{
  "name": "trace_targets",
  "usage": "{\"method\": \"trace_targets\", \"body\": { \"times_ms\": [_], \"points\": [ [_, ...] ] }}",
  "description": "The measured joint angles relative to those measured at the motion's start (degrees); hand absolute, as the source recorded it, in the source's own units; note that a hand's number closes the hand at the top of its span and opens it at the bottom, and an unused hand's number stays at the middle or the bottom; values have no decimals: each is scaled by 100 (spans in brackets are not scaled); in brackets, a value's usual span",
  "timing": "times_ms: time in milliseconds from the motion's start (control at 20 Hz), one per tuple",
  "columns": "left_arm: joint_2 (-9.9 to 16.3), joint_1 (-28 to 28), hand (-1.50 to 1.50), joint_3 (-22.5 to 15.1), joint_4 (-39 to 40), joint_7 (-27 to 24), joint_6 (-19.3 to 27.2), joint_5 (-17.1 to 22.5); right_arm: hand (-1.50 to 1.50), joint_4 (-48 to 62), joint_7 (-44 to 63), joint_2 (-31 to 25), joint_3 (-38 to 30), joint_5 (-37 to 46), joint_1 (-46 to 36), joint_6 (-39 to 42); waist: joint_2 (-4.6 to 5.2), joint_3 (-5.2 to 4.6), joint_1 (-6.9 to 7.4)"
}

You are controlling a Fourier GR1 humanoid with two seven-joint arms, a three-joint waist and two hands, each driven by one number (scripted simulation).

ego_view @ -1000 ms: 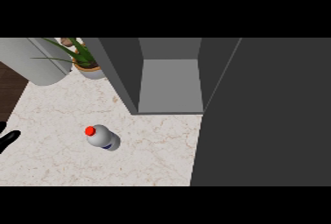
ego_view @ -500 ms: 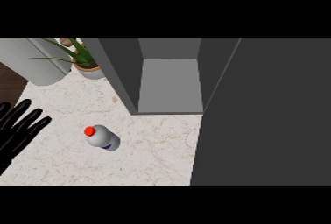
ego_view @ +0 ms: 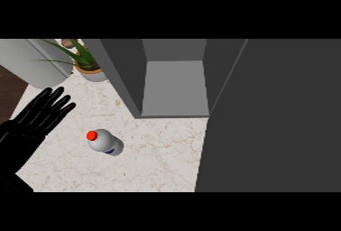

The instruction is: Pick up the bottled water, place it into the cabinet and close the cabinet

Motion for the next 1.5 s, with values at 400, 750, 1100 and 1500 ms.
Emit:
{"method": "trace_targets", "body": {
  "times_ms": [400, 750, 1100, 1500],
  "points": [
    [-214, -328, -150, -65, 1462, -1155, -455, -1233, -150, -17, 170, -8, 197, 39, -202, -196, 0, -4, -14],
    [-371, -477, -150, -182, 2580, -2298, -585, -2180, -150, -25, 353, -116, 264, 85, -372, -325, -2, -5, -15],
    [-404, -709, -150, -273, 3767, -3441, -429, -3039, -150, -5, 357, -146, 308, 115, -451, -415, 2, -4, -15],
    [-166, -1158, -150, -262, 5377, -4622, -197, -3678, -150, 7, 379, -186, 410, 152, -540, -517, 8, -6, -20]
  ]
}}
